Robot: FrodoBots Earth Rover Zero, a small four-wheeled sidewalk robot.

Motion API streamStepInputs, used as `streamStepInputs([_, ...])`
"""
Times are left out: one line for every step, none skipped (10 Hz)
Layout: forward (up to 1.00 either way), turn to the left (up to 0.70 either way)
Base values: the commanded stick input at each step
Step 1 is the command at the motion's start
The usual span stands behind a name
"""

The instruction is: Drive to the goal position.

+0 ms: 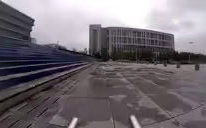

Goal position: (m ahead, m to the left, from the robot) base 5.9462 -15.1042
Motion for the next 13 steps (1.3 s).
streamStepInputs([0.7, 0.0])
streamStepInputs([0.7, 0.0])
streamStepInputs([0.7, 0.0])
streamStepInputs([0.7, 0.0])
streamStepInputs([0.7, 0.0])
streamStepInputs([0.7, 0.0])
streamStepInputs([0.7, 0.0])
streamStepInputs([0.7, 0.0])
streamStepInputs([0.7, -0.11])
streamStepInputs([0.7, -0.24])
streamStepInputs([0.7, -0.34])
streamStepInputs([0.7, -0.35])
streamStepInputs([0.7, -0.35])
